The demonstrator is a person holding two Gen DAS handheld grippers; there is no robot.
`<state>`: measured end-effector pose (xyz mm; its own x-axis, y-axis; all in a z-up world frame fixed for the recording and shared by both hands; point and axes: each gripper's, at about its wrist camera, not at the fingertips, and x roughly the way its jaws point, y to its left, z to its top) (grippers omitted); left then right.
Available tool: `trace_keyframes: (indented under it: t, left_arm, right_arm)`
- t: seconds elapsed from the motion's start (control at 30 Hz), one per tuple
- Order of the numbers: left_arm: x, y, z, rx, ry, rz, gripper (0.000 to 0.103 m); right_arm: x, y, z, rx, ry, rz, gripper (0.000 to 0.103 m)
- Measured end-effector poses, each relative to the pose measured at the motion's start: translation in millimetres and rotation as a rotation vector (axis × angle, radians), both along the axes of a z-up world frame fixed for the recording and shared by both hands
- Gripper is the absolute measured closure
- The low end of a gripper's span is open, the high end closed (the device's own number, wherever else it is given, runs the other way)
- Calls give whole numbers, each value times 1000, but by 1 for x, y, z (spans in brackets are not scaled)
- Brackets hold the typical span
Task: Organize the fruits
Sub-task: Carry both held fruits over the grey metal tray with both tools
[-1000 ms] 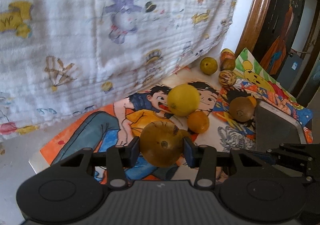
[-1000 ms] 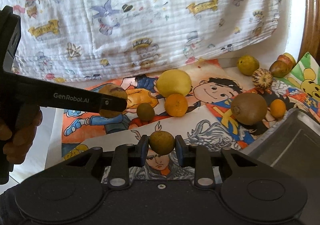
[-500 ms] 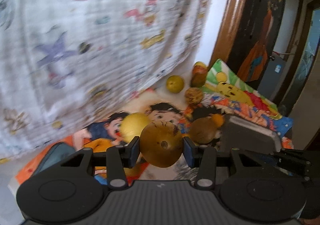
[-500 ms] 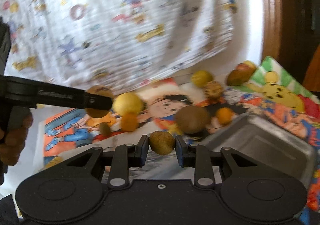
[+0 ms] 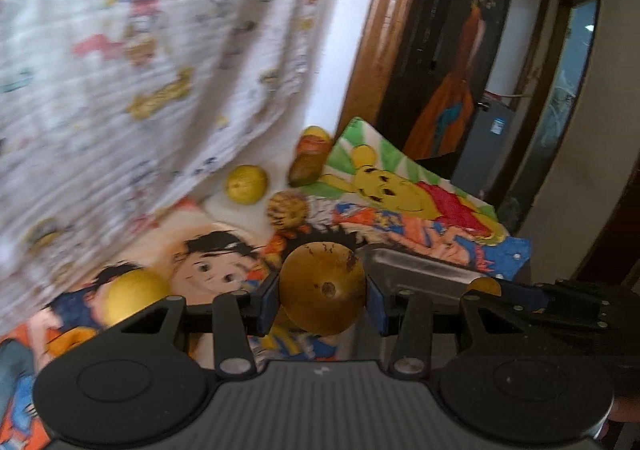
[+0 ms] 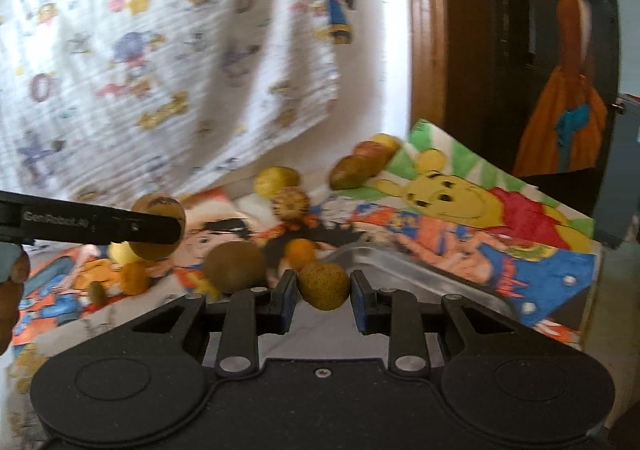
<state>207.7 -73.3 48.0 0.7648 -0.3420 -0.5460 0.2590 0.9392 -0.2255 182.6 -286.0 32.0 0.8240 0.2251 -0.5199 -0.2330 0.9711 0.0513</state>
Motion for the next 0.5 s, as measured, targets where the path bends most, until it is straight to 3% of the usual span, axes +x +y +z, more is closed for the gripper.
trace_keyframes:
  t: [0.2,0.5]
  left_arm:
    - [21,-34,-14,-26,-12,-110,54]
    - [47,-63,-54,-48,81,-151,54]
  right_arm:
    - [10,-26,-15,-26,5,-82,72]
    - [25,-43,-44,-72,72,-149,72]
